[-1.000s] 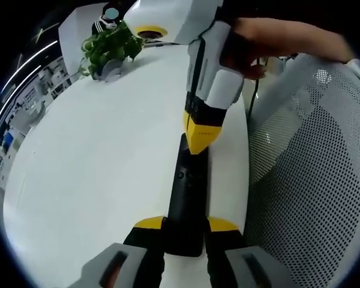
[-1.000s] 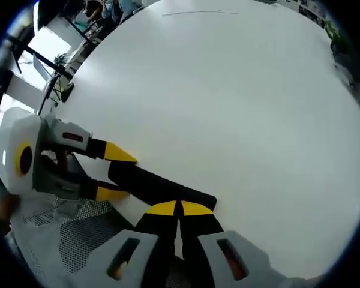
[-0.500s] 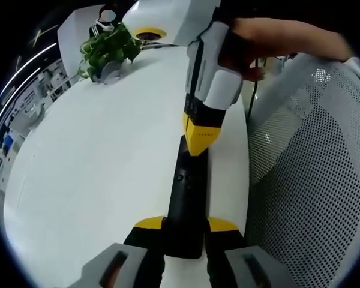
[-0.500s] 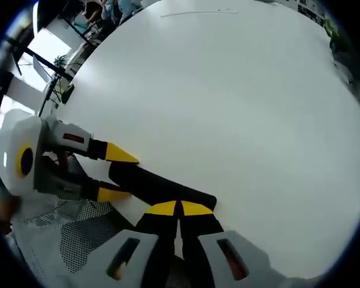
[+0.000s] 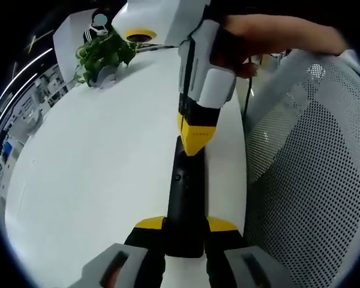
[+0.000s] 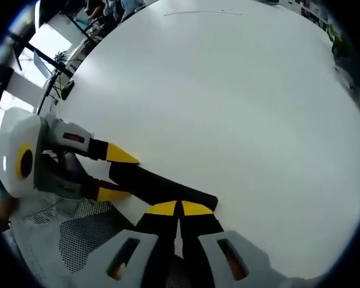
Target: Press the specified remote control buttons in sequence, fully releasing each button before pressing the next.
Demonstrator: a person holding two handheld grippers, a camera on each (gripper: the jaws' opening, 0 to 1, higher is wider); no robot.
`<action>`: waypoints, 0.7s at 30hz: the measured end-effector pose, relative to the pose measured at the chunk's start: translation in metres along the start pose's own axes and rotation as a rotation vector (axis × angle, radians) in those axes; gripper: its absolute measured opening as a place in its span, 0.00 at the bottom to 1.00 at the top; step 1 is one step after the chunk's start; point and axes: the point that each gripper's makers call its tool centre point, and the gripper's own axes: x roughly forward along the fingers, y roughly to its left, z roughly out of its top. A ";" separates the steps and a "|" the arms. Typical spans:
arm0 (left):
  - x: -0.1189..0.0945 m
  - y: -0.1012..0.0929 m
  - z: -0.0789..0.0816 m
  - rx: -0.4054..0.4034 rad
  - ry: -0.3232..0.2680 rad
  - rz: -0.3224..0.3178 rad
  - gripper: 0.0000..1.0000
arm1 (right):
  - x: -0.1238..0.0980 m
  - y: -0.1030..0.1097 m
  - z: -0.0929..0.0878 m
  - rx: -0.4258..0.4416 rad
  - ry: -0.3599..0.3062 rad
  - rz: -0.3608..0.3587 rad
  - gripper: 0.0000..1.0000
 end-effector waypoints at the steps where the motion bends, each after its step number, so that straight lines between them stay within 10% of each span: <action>1: 0.000 0.000 0.000 0.001 -0.001 -0.001 0.24 | -0.001 0.001 0.002 0.002 -0.012 0.004 0.00; 21: 0.000 -0.005 0.001 0.022 -0.004 -0.022 0.24 | 0.006 0.004 -0.002 -0.054 0.017 -0.017 0.00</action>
